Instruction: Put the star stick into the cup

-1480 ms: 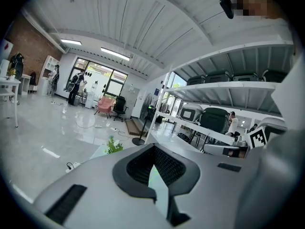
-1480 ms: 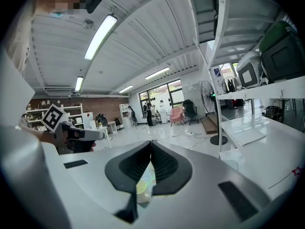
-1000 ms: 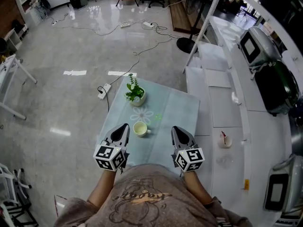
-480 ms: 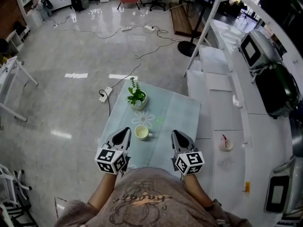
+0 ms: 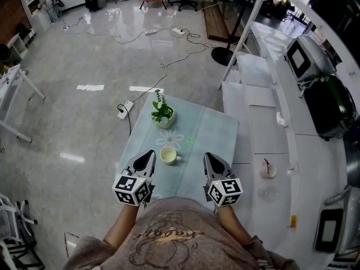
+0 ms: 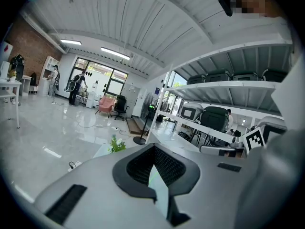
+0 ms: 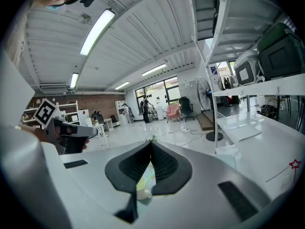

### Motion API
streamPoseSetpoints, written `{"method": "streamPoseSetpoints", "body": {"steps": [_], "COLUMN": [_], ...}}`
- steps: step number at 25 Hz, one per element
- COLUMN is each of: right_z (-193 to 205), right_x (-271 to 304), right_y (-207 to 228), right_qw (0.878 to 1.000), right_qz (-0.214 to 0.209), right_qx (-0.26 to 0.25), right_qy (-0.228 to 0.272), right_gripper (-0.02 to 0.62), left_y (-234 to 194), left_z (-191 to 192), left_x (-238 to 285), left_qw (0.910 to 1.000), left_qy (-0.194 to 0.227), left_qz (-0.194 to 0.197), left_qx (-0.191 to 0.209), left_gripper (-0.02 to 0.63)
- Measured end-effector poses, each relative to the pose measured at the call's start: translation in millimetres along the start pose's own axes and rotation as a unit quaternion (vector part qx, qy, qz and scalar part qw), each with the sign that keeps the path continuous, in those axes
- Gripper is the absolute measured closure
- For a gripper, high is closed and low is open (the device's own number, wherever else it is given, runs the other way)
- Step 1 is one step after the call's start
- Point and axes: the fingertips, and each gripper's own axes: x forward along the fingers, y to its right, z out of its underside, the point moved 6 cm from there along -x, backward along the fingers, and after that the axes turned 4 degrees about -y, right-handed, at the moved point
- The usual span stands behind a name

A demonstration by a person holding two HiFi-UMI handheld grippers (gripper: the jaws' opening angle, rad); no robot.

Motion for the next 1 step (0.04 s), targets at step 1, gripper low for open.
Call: {"method": "streamPoseSetpoints", "body": {"steps": [1], "right_z": [0.2], "right_x": [0.7], "right_y": [0.2], "right_qw": [1.0], "right_qz": [0.0], "right_qx": [0.001], "right_qy": [0.0], "right_gripper": [0.594], "left_y": [-0.3], "left_z": [-0.3], "left_x": [0.3], "left_qw": [1.0], "left_qy": [0.0], "left_qz": [0.0], "left_qx": [0.0], "left_gripper": [0.586]}}
